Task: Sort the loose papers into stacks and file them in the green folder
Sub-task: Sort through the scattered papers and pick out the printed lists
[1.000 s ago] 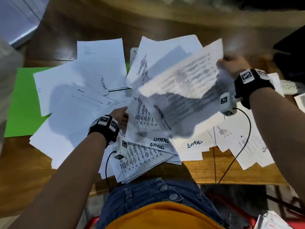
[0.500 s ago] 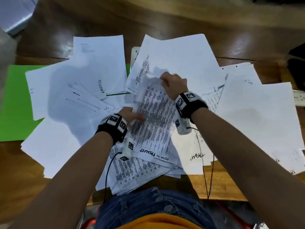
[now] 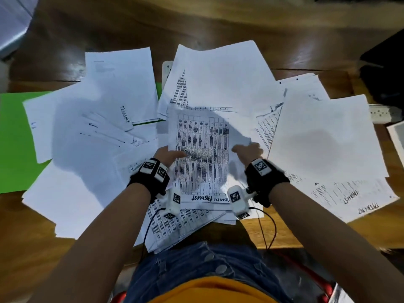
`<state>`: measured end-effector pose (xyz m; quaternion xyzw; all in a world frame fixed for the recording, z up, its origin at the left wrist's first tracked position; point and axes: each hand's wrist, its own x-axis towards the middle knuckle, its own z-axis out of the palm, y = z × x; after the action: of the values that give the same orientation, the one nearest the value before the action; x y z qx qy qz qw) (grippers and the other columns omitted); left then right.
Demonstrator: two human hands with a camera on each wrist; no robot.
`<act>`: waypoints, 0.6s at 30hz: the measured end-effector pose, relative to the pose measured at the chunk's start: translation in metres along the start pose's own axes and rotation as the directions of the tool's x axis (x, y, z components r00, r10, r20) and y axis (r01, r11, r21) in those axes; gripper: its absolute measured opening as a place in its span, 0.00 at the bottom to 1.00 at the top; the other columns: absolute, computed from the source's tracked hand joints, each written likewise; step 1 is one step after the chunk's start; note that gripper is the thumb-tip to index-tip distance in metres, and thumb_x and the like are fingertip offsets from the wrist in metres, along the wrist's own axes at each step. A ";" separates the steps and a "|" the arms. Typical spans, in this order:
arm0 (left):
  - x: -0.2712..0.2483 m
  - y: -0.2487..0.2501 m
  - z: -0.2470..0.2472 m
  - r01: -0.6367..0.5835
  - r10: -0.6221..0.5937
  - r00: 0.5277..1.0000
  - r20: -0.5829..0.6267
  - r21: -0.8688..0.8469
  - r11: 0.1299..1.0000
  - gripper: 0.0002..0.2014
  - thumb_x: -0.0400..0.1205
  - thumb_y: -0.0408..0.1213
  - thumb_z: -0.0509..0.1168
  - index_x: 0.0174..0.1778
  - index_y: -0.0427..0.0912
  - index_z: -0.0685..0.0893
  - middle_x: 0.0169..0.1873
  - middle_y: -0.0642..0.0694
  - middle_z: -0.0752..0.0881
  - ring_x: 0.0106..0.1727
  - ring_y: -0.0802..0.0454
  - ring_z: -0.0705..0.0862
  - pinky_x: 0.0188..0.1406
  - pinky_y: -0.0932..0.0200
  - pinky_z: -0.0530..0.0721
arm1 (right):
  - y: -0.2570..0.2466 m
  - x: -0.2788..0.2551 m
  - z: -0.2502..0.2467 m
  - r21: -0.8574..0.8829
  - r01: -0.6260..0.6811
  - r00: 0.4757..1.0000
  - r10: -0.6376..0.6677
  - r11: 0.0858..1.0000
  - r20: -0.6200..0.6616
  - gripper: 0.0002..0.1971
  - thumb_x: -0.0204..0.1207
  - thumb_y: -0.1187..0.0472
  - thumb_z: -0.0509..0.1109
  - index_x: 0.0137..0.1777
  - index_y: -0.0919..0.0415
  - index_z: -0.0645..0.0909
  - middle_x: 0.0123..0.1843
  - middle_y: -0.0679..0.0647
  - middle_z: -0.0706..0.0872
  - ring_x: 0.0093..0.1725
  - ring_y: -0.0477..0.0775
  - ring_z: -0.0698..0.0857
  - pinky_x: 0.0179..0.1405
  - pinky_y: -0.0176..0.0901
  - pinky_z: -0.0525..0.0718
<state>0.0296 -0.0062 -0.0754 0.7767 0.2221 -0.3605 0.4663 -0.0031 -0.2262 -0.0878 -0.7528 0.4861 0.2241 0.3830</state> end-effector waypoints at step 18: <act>0.021 0.000 -0.050 -0.171 0.101 0.932 -0.348 -0.179 0.969 0.14 0.73 0.15 0.63 0.47 0.36 0.76 0.45 0.38 0.80 0.47 0.46 0.78 0.42 0.57 0.77 | -0.073 0.053 -0.045 -0.069 0.324 0.920 -0.331 0.944 -0.209 0.21 0.74 0.61 0.67 0.66 0.65 0.73 0.68 0.66 0.76 0.65 0.64 0.79 0.57 0.46 0.78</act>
<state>0.0608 0.0384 -0.0759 0.7879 0.2798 -0.1644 0.5234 0.0836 -0.2743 -0.0724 -0.8497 0.3886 0.0811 0.3471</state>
